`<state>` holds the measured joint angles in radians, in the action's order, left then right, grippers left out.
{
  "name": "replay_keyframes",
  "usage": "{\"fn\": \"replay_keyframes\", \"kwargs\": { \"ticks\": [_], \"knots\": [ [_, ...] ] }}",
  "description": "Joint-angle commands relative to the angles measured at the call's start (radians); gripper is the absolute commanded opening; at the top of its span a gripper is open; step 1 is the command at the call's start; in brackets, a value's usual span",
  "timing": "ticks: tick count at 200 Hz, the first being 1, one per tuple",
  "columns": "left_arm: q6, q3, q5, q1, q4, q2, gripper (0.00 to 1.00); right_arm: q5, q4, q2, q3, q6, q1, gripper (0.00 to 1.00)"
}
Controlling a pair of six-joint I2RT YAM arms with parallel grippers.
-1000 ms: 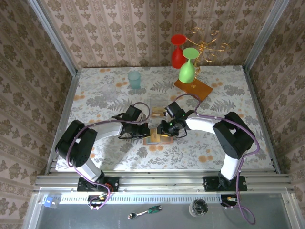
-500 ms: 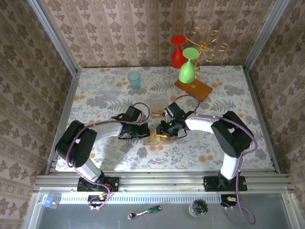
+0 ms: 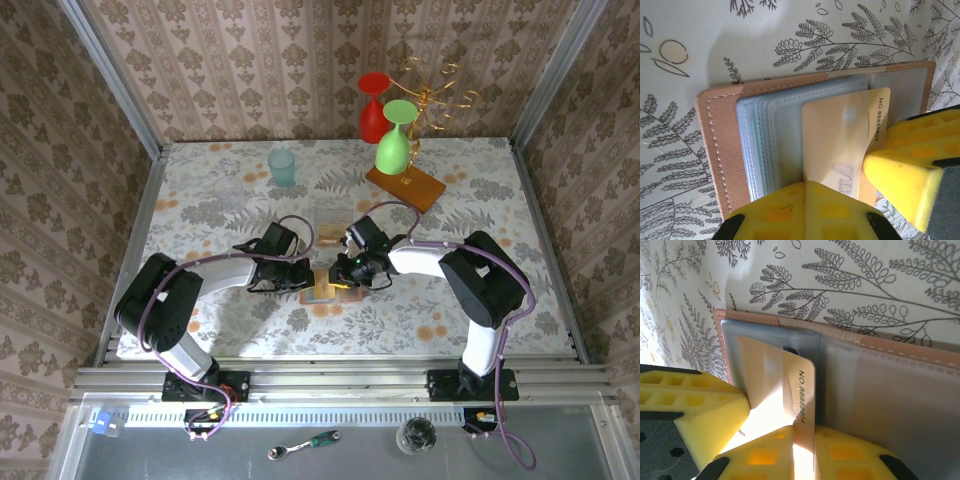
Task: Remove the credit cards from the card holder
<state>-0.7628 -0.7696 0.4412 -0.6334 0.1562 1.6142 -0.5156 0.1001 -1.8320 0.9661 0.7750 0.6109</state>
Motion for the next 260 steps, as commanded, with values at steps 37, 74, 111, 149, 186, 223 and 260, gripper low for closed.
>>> {"fn": "replay_keyframes", "kwargs": {
  "ticks": [37,74,111,149,186,223,260],
  "knots": [
    [0.011,0.031,-0.047,0.001,0.069,0.000,0.00,0.000,-0.005,0.017,-0.036,0.005,-0.018,0.13],
    [0.011,0.029,-0.047,0.002,0.069,0.001,0.00,0.008,0.011,0.038,-0.047,-0.005,-0.031,0.13],
    [0.011,0.027,-0.045,0.003,0.067,0.004,0.00,0.014,0.031,0.060,-0.054,-0.017,-0.044,0.12],
    [0.009,0.023,-0.041,0.002,0.062,0.007,0.00,0.024,0.062,0.089,-0.059,-0.031,-0.060,0.12],
    [0.009,0.009,-0.035,0.002,0.060,0.008,0.00,0.024,0.089,0.113,-0.046,-0.045,-0.064,0.11],
    [0.008,0.004,-0.029,0.002,0.056,0.005,0.00,0.024,0.111,0.136,-0.029,-0.048,-0.063,0.10],
    [0.003,0.001,-0.023,0.002,0.054,0.000,0.00,0.025,0.133,0.161,-0.011,-0.051,-0.063,0.09]
  ]
}}
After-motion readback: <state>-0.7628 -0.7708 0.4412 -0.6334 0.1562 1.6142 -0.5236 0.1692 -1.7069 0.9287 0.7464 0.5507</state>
